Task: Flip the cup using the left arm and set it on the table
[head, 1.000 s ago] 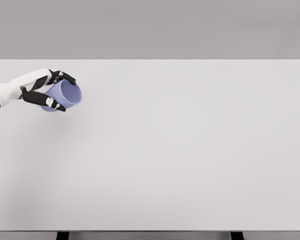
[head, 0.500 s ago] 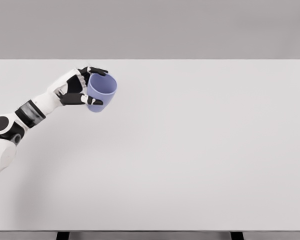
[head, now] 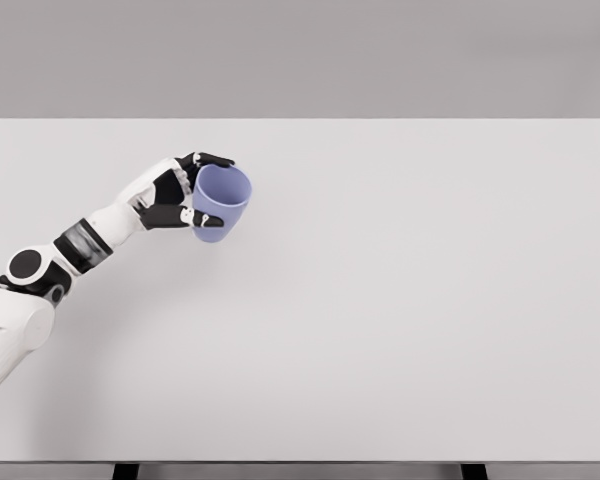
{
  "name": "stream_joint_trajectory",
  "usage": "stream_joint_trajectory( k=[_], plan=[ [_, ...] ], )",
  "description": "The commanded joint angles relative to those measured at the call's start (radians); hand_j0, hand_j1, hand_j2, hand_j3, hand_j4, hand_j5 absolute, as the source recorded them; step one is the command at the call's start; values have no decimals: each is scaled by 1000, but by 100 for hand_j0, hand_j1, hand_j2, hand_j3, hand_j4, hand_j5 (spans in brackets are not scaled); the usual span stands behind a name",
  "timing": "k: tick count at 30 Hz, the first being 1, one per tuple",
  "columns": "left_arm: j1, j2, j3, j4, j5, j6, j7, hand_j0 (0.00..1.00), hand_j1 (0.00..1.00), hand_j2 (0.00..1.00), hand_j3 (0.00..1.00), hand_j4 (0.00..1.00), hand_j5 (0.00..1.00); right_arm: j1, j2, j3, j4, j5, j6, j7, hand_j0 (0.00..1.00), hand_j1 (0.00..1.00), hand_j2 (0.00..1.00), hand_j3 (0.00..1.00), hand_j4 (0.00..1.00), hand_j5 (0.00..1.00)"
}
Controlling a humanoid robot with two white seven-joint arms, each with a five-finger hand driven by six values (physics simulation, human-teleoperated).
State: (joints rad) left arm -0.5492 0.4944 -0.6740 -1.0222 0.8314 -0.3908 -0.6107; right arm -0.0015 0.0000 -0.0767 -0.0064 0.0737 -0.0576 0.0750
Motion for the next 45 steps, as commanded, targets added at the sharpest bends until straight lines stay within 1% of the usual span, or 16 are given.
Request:
stream_joint_trajectory(
  k=[1,4,11,12,13,16,21,35,38,45],
  plan=[
    [0,-4,1,-1,5,1,0,68,68,68,68,68,68,0,0,0,0,0,1,0,100,100,100,100,100,100],
    [9,-8,1,-1,2,1,0,69,69,69,69,69,69,0,0,0,0,0,1,-1,100,100,100,100,100,100],
    [25,-22,1,-1,0,3,0,77,77,77,77,77,77,0,0,0,0,0,1,0,100,100,100,100,100,100],
    [26,-22,1,-6,0,6,0,84,84,84,84,84,84,0,0,0,0,0,1,0,100,100,100,100,100,100],
    [26,-22,1,-6,0,6,0,88,88,88,88,88,88,0,0,0,0,0,1,0,100,100,100,100,100,100],
    [26,-22,1,-6,0,6,0,91,91,91,91,91,91,0,0,0,0,0,1,0,100,100,100,100,100,100],
    [26,-22,1,-6,0,6,0,100,100,100,100,100,100,0,0,0,0,0,1,0,100,100,100,100,100,100],
    [14,-11,11,-16,9,3,0,100,100,100,100,100,100,0,0,0,0,0,1,0,100,100,100,100,100,100],
    [12,-7,19,-41,9,3,0,100,100,100,100,100,100,0,0,0,0,0,1,0,100,100,100,100,100,100],
    [-2,-4,28,-58,11,3,0,100,100,100,100,100,100,0,0,0,0,0,1,0,100,100,100,100,100,100]
  ],
)
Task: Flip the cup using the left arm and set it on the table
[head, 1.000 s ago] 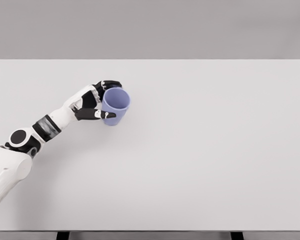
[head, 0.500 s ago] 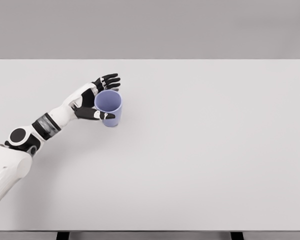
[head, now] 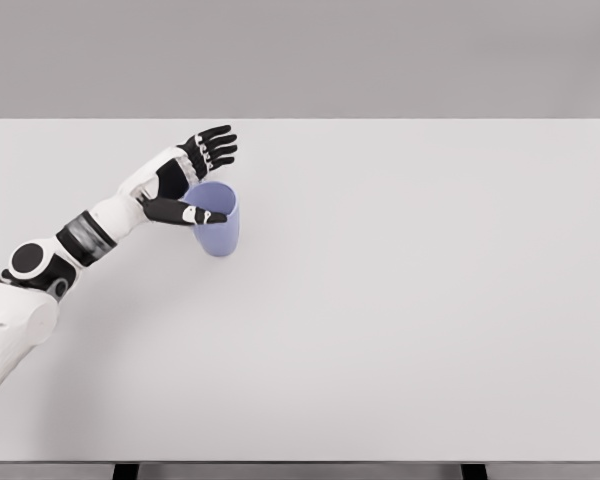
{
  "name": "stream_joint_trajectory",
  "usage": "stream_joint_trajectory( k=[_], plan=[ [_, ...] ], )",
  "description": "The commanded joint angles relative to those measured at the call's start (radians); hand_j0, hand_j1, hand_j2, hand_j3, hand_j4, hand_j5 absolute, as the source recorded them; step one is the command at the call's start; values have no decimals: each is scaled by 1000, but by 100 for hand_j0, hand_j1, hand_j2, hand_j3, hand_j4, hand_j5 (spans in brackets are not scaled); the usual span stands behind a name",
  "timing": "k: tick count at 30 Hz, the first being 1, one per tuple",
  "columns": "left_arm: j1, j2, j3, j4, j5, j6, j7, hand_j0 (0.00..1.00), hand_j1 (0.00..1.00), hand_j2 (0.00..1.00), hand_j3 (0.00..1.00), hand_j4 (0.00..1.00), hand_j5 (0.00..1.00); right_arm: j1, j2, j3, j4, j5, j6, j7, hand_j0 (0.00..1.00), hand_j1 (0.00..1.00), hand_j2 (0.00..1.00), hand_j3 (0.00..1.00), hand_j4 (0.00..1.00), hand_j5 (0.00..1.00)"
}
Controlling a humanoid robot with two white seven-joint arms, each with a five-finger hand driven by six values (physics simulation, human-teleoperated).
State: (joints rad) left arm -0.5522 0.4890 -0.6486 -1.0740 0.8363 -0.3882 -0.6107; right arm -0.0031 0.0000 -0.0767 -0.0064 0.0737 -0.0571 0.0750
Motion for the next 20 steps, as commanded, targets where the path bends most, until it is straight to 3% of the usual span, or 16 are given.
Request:
stream_joint_trajectory(
  k=[1,8,10,11,12,13,14,15,18,20],
  plan=[
    [0,2,3,-6,6,0,0,100,100,100,100,100,100,0,0,0,0,0,0,0,100,100,100,100,100,100],
    [-35,98,21,-57,9,-6,0,100,100,100,100,100,100,2,0,0,0,0,-1,0,100,100,100,100,100,100],
    [-66,184,18,-53,-3,-3,0,100,100,100,100,100,100,2,0,0,0,0,0,0,100,100,100,100,100,100],
    [-69,266,17,-52,-16,-3,0,100,100,100,100,100,100,2,0,0,0,0,0,0,100,100,100,100,100,100],
    [-69,321,12,-52,-66,-12,0,100,100,100,100,100,100,2,0,0,-1,0,0,0,100,100,100,100,100,100],
    [-71,375,12,-52,-192,-50,0,100,100,100,100,100,100,0,0,0,0,0,0,0,100,100,100,100,100,100],
    [-71,395,11,-53,-310,-127,0,100,100,100,100,100,100,2,0,0,0,0,0,0,100,100,100,100,100,100],
    [-71,399,11,-53,-376,-195,0,100,100,100,100,100,100,2,0,0,0,0,0,0,100,100,100,100,100,100],
    [-71,408,1,-55,-468,-223,0,100,100,100,100,100,100,2,0,0,0,0,-1,0,100,100,100,100,100,100],
    [-71,408,1,-53,-471,-223,0,100,100,100,100,100,100,2,0,0,0,0,0,0,100,100,100,100,100,100]
  ],
)
